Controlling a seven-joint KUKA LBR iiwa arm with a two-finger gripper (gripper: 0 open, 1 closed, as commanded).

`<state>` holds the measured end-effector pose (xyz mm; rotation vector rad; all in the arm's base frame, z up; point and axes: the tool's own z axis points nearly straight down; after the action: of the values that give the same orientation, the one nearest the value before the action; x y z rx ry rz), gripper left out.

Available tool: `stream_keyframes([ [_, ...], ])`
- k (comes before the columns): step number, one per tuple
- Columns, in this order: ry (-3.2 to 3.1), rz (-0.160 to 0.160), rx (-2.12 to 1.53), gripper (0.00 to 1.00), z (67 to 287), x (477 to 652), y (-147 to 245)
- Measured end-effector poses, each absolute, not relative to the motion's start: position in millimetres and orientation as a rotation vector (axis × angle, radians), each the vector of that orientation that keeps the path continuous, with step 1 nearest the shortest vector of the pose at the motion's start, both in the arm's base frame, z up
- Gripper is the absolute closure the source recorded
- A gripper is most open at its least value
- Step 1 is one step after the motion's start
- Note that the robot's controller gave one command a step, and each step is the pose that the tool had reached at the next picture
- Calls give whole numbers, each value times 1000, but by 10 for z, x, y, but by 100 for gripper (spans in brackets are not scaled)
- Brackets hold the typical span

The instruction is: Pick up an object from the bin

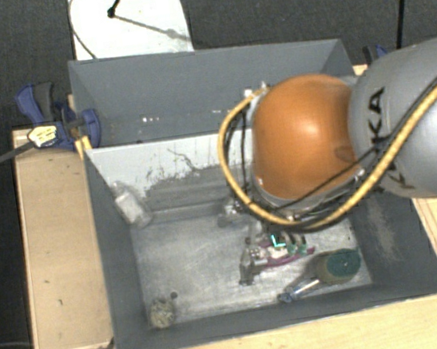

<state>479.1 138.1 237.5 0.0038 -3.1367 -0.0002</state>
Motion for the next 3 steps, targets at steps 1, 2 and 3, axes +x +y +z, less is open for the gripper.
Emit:
stream_keyframes([
  [1,-3145,5,137,0,2484,4948,451],
  [2,-3083,0,654,0,909,5131,-58],
  [3,-3079,-1,647,100,881,5118,-61],
])
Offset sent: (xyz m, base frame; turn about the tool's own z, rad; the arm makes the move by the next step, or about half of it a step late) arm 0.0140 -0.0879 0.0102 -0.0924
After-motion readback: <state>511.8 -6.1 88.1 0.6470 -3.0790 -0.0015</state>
